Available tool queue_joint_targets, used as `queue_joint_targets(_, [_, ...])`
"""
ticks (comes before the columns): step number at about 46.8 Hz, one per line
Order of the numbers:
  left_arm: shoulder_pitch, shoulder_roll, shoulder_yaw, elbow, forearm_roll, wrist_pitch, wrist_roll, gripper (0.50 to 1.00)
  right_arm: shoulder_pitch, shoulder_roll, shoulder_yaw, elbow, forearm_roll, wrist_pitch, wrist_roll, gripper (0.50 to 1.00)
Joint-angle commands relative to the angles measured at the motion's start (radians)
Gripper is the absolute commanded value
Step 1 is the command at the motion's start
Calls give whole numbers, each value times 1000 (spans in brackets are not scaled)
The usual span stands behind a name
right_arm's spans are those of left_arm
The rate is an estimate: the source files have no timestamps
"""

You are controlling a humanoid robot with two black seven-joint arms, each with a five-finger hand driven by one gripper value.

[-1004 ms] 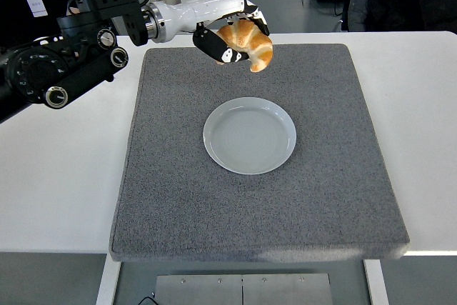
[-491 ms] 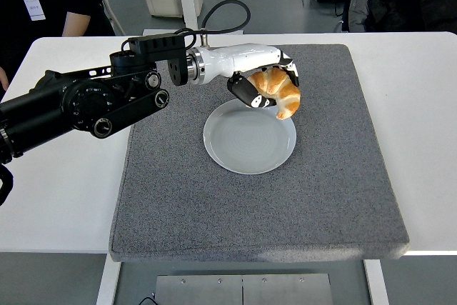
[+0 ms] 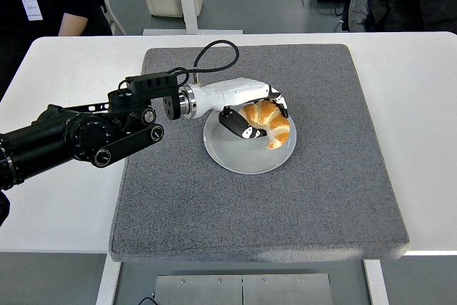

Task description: Place the bread on the plate

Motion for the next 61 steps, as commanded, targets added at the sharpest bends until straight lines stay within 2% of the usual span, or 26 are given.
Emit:
queue_joint_targets(1, [8,3,15,0,-2,8,0,500,0,0,0,0,0,0,0,1000])
queue_joint_targets(24, [46,46,19,3,-8,21,0,500,0,0,0,0,0,0,0,1000])
queue_joint_targets(61, [67,35,18,44,-20,57,2,500,0,0,0,0,0,0,0,1000])
